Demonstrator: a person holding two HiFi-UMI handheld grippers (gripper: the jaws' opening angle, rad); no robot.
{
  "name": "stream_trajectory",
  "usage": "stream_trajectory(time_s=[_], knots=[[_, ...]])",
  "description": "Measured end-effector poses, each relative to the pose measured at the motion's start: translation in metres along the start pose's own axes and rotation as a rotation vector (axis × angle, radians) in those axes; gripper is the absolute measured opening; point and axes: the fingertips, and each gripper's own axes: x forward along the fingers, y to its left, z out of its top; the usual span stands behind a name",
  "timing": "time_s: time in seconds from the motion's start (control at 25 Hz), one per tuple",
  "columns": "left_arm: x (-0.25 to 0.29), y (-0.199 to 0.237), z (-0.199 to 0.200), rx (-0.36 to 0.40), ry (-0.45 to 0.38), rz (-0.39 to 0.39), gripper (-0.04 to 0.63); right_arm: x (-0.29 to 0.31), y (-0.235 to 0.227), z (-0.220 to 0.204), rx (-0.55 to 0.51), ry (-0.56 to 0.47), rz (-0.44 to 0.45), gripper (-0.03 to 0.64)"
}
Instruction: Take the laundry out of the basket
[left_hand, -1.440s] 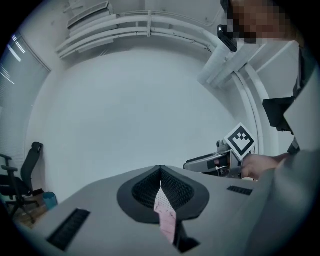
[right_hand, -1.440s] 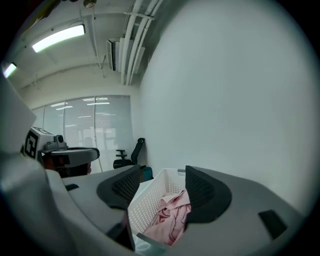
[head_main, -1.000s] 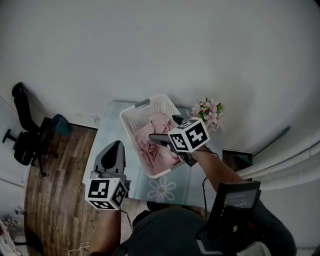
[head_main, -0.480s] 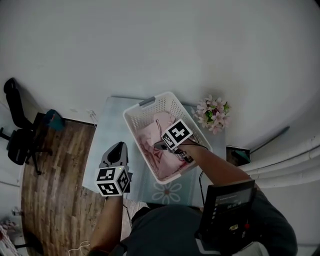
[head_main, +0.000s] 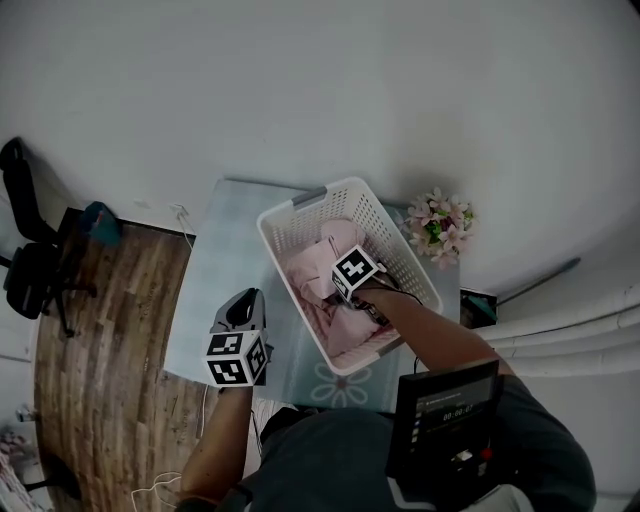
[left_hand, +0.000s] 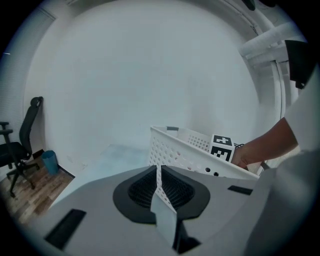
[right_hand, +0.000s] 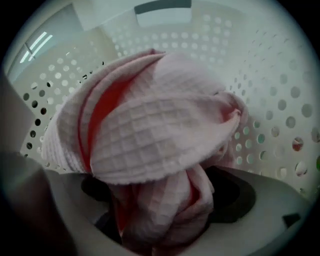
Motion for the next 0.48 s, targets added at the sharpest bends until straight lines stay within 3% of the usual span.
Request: stream_trajectory(time_s=[0.48], knots=[[-0.001, 0.01, -0.014, -0.046, 0.017, -0.048, 0.014, 0.03, -0.001, -0.001, -0.077, 0.094, -0.038, 0.523]])
